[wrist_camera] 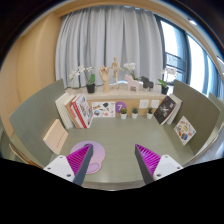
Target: Arrange mouse
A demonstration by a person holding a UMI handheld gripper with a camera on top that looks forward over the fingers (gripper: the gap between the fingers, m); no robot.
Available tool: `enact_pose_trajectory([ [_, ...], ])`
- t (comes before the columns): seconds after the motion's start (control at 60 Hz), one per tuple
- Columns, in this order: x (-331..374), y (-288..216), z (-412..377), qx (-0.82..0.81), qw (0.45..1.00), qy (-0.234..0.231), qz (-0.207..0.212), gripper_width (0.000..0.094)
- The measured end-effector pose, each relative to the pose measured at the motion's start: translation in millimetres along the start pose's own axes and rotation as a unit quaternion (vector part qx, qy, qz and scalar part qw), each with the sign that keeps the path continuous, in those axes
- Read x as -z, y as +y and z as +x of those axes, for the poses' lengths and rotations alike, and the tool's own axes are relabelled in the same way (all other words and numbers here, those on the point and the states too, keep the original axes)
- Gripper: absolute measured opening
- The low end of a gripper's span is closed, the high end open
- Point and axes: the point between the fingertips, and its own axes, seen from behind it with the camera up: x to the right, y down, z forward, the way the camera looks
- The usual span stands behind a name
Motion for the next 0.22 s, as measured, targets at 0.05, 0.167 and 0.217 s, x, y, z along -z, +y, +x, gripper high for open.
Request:
enact_pose_trajectory([
  [0.05,13.1,1.2,11.6,0.002,1.0,0.004,0.005,0.0856],
  [0.167,37.5,-0.4,29.8,-0.001,1.0,0.01,0.025,0.0858],
  [0.217,46.7,-2.9,33.9,-0.005,0.999,0.011,0.032,0.0859],
])
